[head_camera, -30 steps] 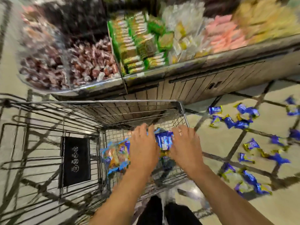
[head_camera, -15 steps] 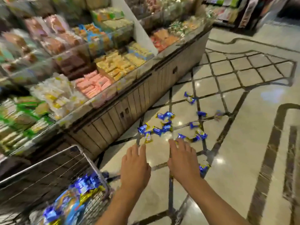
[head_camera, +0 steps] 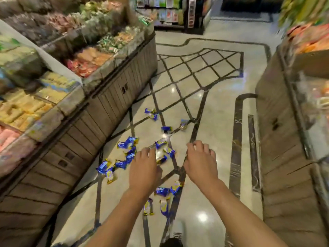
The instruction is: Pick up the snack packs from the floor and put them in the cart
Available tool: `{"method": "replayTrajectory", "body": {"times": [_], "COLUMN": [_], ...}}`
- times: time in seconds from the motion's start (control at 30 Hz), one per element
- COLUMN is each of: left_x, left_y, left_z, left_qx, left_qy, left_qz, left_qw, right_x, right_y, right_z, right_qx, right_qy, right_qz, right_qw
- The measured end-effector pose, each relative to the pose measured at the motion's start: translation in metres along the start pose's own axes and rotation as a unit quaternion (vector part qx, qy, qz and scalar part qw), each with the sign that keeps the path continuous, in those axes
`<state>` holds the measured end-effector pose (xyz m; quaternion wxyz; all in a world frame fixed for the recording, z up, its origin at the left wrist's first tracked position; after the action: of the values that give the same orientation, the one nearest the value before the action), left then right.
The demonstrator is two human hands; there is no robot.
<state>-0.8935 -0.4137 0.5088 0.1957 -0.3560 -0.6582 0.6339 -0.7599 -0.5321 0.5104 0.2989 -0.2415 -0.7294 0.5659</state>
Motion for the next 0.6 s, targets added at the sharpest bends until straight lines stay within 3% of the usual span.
{"method": "replayTrajectory", "body": {"times": [0.3, 0.6], "left_x": [-0.097, -0.177], "left_y": [0.037, 0.08], "left_z": [-0.146, -0.308], "left_qx": [0.005, 0.001], "left_qy": [0.007, 0.0], "left_qz": [0.077, 0.058], "left_qw": [0.997, 0.998], "right_x": [-0.074, -0.168], "right_y": [0.007, 0.028], "right_z": [-0.117, -0.288], "right_qx": [0.027, 0.023], "right_qy": [0.032, 0.009], "right_qz": [0.003, 0.004], "right_qw": [0.999, 1.0]}}
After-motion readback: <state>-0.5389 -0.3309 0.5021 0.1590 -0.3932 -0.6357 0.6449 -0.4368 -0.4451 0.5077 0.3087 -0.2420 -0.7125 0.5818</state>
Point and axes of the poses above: each hand's wrist, its own z-axis away from the middle knuckle, its own y-axis out of the palm, x = y × z, the point moved 2 cm from there along -z, towards the middle knuckle, and after that the axes turned 9 degrees about -x, right-handed, at the moved point
